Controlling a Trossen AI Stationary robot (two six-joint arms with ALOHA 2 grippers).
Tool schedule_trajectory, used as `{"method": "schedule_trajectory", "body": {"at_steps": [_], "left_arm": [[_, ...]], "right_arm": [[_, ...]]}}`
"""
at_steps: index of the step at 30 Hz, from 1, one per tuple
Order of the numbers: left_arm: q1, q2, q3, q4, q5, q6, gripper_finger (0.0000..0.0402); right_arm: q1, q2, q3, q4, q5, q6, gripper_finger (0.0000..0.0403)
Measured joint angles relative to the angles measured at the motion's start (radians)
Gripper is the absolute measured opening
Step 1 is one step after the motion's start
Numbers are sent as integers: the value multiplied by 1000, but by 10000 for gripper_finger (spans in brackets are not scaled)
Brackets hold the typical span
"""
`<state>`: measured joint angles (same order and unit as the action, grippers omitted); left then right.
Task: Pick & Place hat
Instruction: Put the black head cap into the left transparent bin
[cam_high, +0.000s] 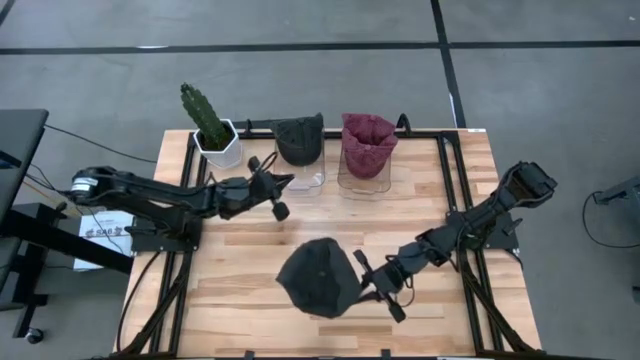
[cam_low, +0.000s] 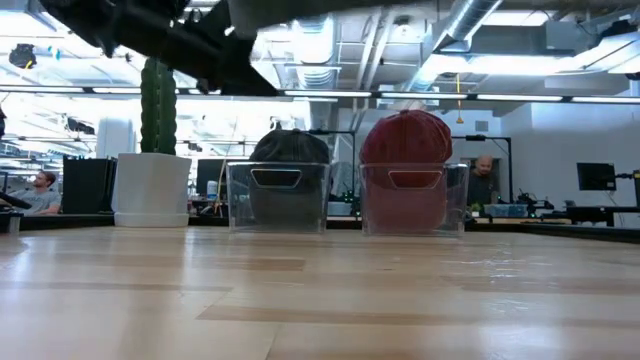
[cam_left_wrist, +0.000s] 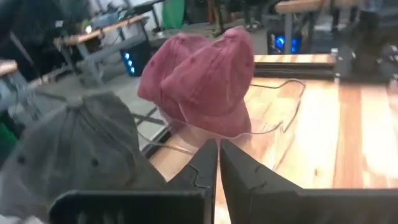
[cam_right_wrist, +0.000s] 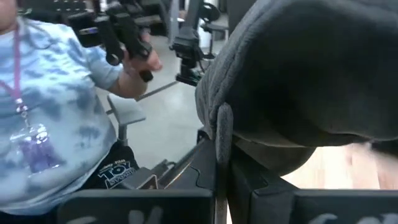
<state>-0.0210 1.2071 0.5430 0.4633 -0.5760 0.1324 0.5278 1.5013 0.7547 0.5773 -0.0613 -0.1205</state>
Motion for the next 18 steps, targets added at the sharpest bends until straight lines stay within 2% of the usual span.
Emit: {"method": "schedule_trajectory", "body": {"at_steps": [2,8,15,18], "left_arm": [[6,42,0,55,24,-42,17],[5,198,7,299,217,-86,17],[1,387,127,303,226,-121,17],[0,433,182,306,277,-123,17]], "right_arm": [[9,0,0,17,1,-32,2],[3,5,2,51,8,-98,1],[-38,15,2,58,-65,-98,1],[-55,34,2,55,-79,-87,2]]}}
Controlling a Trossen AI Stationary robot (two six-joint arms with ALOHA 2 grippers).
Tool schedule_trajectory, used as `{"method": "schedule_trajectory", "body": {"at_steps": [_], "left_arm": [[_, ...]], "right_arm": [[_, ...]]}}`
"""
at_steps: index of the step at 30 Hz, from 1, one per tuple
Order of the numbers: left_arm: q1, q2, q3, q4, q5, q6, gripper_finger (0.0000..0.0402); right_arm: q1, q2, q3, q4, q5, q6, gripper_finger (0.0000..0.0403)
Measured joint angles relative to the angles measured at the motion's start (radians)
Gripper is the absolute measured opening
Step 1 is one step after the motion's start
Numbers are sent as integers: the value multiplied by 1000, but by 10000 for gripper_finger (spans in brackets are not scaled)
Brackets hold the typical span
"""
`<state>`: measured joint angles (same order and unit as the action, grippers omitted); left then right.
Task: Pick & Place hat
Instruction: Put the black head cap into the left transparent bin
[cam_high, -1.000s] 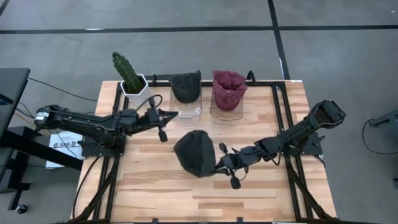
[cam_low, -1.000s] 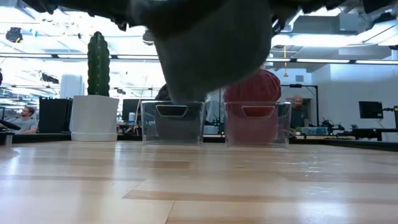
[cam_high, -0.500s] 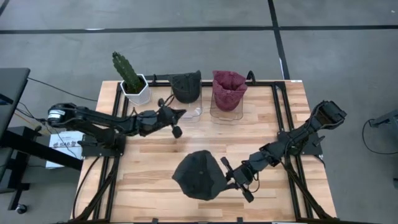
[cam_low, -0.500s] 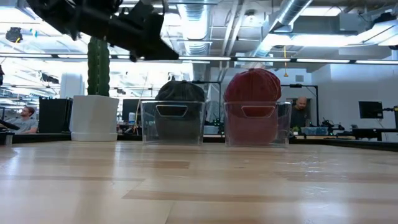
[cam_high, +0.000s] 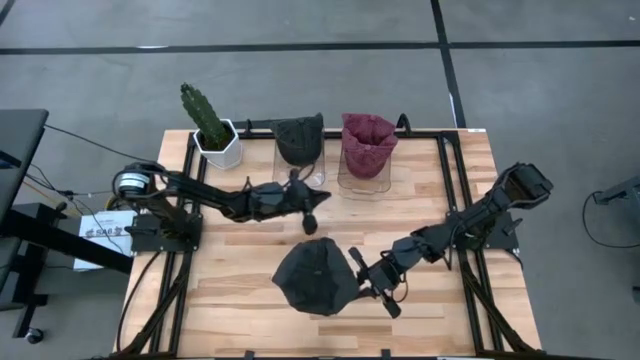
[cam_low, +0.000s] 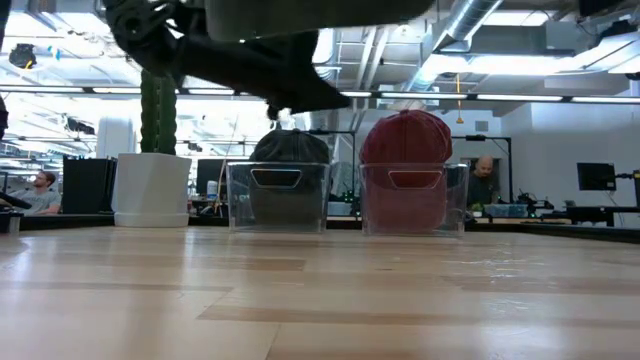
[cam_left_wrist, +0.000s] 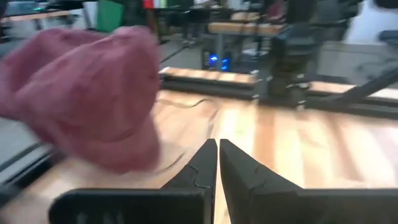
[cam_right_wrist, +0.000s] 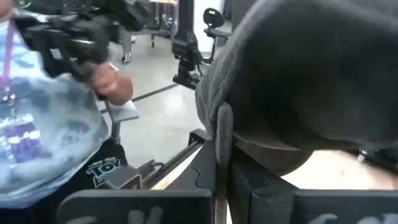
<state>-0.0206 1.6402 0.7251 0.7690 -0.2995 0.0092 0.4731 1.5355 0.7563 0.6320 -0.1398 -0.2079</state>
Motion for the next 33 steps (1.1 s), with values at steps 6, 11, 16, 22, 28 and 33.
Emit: {"method": "schedule_trajectory", "body": {"at_steps": [6,11,16,22,28,33], "left_arm": [[-35,15,62,3,95,0,17],[-105,16,71,-4,176,0,17],[-181,7,71,-8,207,8,17],[-229,-82,64,-14,278,7,17],[-261,-209,64,-101,384,16,17],[-252,-270,64,-218,296,44,17]], "right_arm": [[-43,39,1,-10,13,33,1],[-50,39,0,-24,70,34,1],[-70,36,0,-110,152,74,1],[-89,36,0,-204,265,104,1],[-73,35,1,-198,297,105,1],[-21,34,1,-179,219,72,1]]}}
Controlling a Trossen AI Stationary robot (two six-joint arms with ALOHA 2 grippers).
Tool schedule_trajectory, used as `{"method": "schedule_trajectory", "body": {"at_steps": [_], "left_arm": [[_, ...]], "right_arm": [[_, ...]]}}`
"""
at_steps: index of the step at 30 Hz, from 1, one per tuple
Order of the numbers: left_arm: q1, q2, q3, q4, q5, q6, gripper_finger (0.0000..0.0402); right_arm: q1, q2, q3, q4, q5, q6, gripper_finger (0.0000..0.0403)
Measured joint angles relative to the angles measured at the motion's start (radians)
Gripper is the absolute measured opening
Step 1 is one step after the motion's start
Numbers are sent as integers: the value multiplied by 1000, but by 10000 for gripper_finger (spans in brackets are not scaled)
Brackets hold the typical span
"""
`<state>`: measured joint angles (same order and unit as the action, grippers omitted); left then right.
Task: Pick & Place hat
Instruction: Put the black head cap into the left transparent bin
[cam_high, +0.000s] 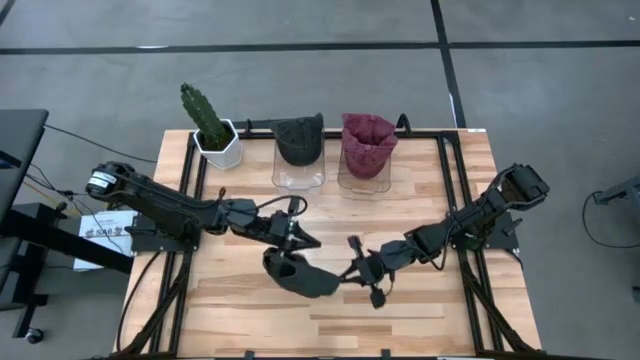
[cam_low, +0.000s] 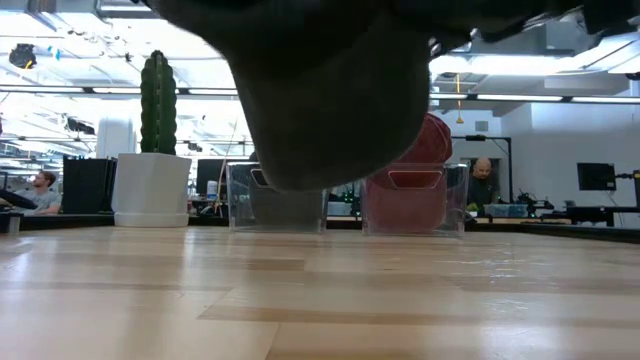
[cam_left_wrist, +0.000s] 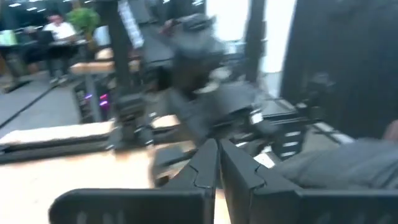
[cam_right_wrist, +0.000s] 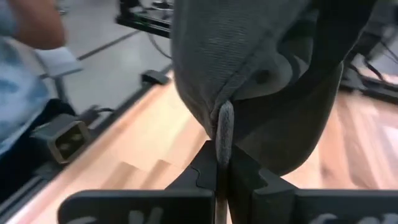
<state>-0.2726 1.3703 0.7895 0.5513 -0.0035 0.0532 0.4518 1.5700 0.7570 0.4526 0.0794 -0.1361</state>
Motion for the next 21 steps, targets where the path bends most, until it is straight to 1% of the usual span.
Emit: {"method": "schedule_trajectory", "body": {"at_steps": [3,8,11,15,18,21], "left_arm": [[23,-5,0,-13,-32,2,17],[79,-3,0,-13,-34,2,17],[112,19,0,-14,-38,-14,17],[137,93,0,-3,-39,-58,17],[142,171,0,46,-36,-85,17],[142,249,0,127,6,-116,17]], "right_arm": [[28,0,10,1,-20,-15,1],[74,0,43,2,-24,-60,1],[98,0,59,2,-24,-97,1],[108,0,63,66,52,-108,1],[93,0,65,80,55,-109,1],[76,1,65,79,56,-105,1]]}}
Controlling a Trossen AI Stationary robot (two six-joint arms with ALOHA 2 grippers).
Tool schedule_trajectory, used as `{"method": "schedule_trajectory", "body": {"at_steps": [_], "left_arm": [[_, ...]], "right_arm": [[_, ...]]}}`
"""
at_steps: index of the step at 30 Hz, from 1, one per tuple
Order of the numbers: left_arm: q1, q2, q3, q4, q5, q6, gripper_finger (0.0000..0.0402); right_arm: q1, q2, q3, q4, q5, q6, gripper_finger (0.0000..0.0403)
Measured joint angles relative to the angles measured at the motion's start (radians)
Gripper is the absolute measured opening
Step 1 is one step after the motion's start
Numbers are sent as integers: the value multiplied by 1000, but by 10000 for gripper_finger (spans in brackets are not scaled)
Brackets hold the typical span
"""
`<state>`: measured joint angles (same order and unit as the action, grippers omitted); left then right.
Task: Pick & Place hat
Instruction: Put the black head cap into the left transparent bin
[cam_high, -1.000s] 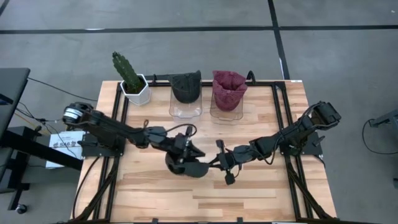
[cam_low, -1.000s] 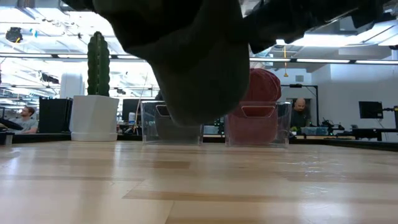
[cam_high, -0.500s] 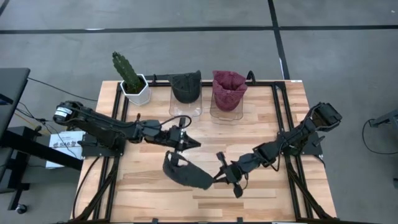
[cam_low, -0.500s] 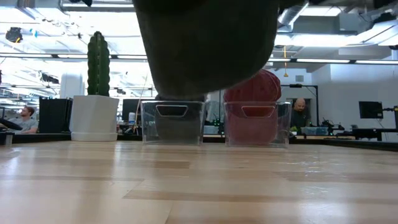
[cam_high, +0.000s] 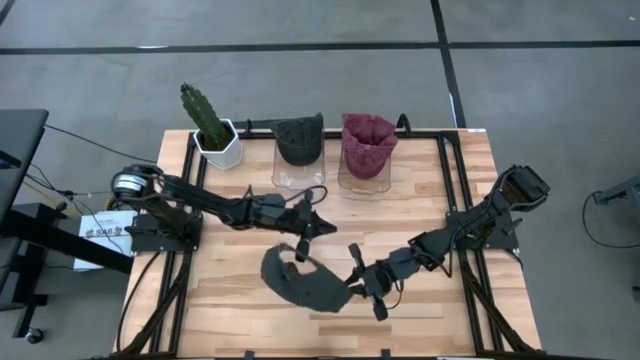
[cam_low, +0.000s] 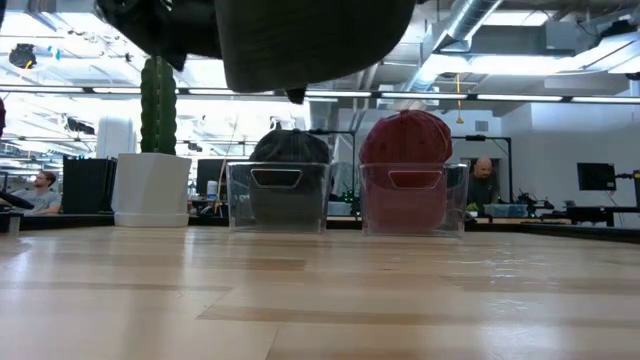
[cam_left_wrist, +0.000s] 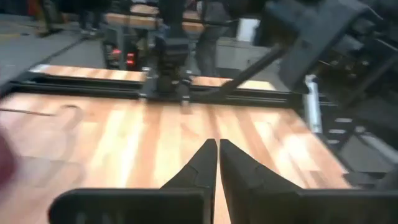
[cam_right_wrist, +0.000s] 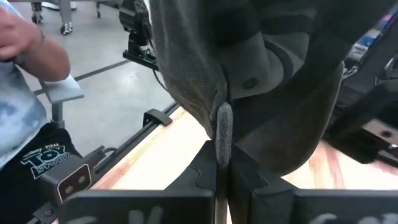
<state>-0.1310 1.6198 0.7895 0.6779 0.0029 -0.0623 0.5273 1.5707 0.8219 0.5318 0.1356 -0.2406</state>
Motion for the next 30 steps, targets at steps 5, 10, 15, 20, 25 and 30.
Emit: {"method": "schedule_trajectory", "body": {"at_steps": [5,10,15,20,25,30], "left_arm": [[-6,67,0,94,135,-79,17],[-45,40,0,114,262,-104,17],[-107,-35,0,110,312,-73,17],[-134,-105,-1,55,254,44,17],[-122,-134,1,-12,51,105,17],[-111,-70,1,-27,18,130,17]], "right_arm": [[-46,0,-27,-8,-1,50,1],[-104,0,-78,-34,3,133,1],[-141,0,-127,-14,20,173,1],[-133,-2,-129,27,-22,169,2],[-78,0,-132,115,-84,105,1],[-34,1,-133,158,-91,66,1]]}}
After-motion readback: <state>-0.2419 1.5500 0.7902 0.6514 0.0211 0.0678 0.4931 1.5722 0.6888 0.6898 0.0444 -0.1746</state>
